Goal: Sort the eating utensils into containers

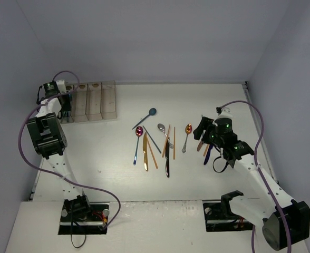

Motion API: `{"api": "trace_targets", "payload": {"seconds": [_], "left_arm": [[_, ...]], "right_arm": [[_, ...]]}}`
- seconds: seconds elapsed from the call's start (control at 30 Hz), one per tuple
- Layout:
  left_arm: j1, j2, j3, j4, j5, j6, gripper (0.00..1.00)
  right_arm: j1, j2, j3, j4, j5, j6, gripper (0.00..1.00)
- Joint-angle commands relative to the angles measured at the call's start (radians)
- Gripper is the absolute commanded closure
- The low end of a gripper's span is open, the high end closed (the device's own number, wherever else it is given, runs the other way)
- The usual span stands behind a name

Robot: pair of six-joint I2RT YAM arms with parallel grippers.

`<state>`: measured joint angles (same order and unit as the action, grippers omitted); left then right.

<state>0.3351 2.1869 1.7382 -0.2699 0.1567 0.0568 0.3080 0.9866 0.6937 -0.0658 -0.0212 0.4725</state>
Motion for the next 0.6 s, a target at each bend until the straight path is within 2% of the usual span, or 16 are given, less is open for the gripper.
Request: {"api": "trace_targets", "payload": {"seconds": [0.0,0.23,0.37,0.53,0.57], "left_arm": [[-0.001,-0.077,0.022,0.062,-0.010,-0.003,0.64],[-0.006,-0.222,0.004,0.071,-0.030,-0.038,0.53],[-0.042,-0.352,-0.040,0.069,-0.045,-0.140,0.50],[-0.190,-0.526,-0.163,0.029,-0.076,-0.255,0.43],[-0.253,-0.569,-0.213,0.022,-0.094,-0.270,0.42]], "right_arm": [[-0.006,0.007,0.009,0.038,0.006,0.007,0.36],[-0.006,-0.006,0.016,0.038,0.000,0.005,0.36],[-0.006,-0.020,0.020,0.038,0.007,-0.005,0.36],[-0.006,-0.042,0.021,0.038,0.010,-0.016,0.36],[-0.006,-0.050,0.021,0.037,0.009,-0.017,0.36]]}}
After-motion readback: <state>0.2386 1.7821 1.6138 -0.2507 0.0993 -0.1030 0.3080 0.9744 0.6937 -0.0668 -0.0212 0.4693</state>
